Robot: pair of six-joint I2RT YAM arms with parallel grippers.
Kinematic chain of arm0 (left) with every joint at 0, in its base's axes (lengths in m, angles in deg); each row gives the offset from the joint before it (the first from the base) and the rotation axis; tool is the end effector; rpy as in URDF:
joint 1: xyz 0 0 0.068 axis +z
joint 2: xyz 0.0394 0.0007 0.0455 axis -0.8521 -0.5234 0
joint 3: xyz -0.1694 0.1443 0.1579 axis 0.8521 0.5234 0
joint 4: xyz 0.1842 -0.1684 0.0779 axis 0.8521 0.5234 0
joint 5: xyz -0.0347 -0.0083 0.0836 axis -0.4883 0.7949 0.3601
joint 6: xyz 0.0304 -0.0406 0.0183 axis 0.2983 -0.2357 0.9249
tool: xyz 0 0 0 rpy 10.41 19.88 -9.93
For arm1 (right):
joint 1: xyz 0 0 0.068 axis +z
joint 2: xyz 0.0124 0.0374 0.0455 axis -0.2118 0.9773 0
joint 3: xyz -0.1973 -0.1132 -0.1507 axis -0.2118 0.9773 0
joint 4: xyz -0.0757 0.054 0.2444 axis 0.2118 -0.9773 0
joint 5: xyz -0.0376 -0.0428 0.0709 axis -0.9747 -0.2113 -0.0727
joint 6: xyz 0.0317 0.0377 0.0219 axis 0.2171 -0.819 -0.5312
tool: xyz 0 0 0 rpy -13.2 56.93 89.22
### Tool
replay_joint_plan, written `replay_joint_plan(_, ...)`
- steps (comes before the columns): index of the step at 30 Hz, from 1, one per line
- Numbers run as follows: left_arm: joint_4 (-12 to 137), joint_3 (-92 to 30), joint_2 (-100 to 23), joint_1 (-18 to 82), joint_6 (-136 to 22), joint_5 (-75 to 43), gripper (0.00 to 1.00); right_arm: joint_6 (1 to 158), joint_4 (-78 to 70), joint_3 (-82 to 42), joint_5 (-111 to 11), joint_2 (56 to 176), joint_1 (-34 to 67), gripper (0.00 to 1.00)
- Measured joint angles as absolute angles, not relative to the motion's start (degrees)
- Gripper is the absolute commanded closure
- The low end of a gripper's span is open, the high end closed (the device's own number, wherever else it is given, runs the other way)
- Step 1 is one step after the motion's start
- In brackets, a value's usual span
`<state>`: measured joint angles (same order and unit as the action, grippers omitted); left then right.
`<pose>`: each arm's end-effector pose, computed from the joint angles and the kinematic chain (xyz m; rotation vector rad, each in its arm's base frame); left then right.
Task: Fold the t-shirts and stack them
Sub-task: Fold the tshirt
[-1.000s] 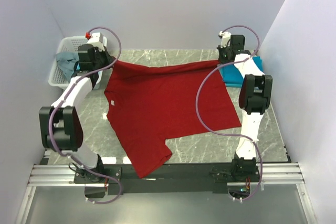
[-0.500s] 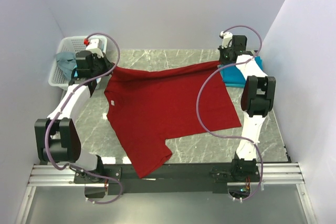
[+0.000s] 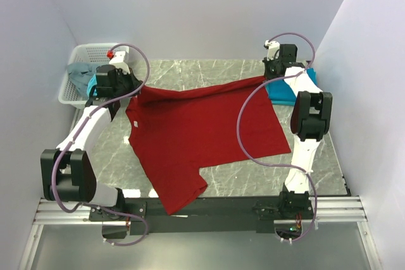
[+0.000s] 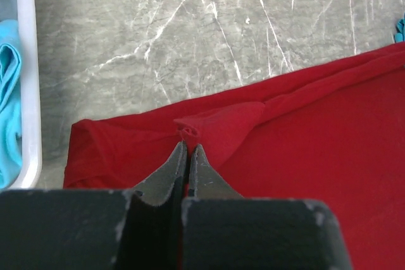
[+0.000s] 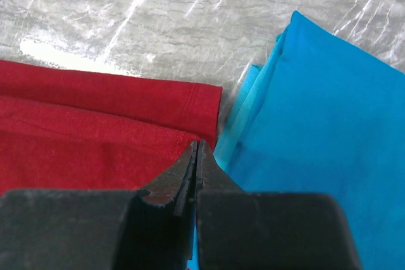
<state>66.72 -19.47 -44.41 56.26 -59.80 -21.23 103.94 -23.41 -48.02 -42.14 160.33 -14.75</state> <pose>0.3292 -0.0209 0.3018 -0.0554 1.9798 -0.4255 0.5044 -0.0126 0.2217 -0.4333 2.2250 0.1303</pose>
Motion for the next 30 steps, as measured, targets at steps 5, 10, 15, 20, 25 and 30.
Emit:
replay_joint_plan(5,67.59,-18.53,-42.86,55.78,-59.76,-21.14,1.00,103.96,-23.72,-48.02,-42.24,160.33,-14.75,1.00)
replay_joint_plan(10,68.92,-18.18,-42.27,55.37,-59.60,-20.33,1.00,104.33,-23.72,-47.99,-42.27,160.33,-14.75,1.00)
replay_joint_plan(15,69.86,-18.16,-42.27,55.34,-59.58,-19.70,1.00,105.03,-23.28,-46.38,-42.31,160.27,-14.75,0.98)
replay_joint_plan(20,70.02,-17.87,-42.25,55.34,-59.58,-19.66,1.00,105.84,-23.39,-44.93,-42.31,160.27,-14.75,0.91)
replay_joint_plan(25,70.21,-17.15,-42.10,55.34,-59.56,-19.68,1.00,105.95,-22.38,-41.94,-42.49,158.34,-14.84,0.84)
replay_joint_plan(30,70.69,-16.50,-41.53,55.23,-59.54,-19.76,1.00,106.02,-21.51,-40.26,-43.12,156.29,-15.23,0.71)
